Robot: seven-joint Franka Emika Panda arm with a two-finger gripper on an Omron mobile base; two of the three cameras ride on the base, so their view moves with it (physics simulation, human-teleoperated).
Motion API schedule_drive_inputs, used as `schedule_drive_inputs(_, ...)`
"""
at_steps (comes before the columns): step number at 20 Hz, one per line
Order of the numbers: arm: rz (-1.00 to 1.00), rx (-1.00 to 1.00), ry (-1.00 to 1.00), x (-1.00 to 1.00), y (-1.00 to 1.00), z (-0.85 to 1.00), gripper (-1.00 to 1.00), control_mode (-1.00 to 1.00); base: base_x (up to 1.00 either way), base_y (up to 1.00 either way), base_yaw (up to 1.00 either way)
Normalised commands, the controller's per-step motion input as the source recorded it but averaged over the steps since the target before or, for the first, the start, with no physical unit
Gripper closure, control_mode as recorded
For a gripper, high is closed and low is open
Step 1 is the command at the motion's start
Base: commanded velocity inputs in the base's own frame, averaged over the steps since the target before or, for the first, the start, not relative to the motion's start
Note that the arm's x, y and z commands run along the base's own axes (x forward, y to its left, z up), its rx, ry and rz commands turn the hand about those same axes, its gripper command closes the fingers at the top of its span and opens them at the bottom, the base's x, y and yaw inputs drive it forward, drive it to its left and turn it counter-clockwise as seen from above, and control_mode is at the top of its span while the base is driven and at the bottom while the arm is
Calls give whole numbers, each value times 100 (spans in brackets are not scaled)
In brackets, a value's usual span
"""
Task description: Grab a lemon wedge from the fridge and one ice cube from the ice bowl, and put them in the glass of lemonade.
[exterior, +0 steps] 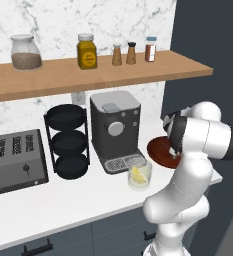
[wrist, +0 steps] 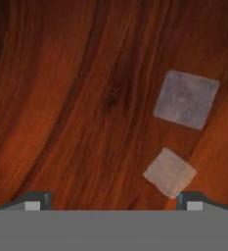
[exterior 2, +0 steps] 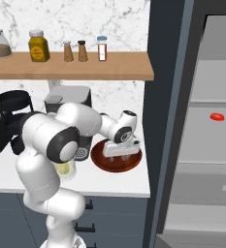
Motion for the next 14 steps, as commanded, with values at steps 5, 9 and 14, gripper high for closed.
schedule_drive_inputs(5,12,0,0,-28,35,3,-100,-100,0,0,0)
schedule_drive_inputs(9,13,0,0,-19,53,2,-100,-100,0,0,0)
schedule_drive_inputs(14,9,0,0,-47,39,3,-100,-100,0,0,0)
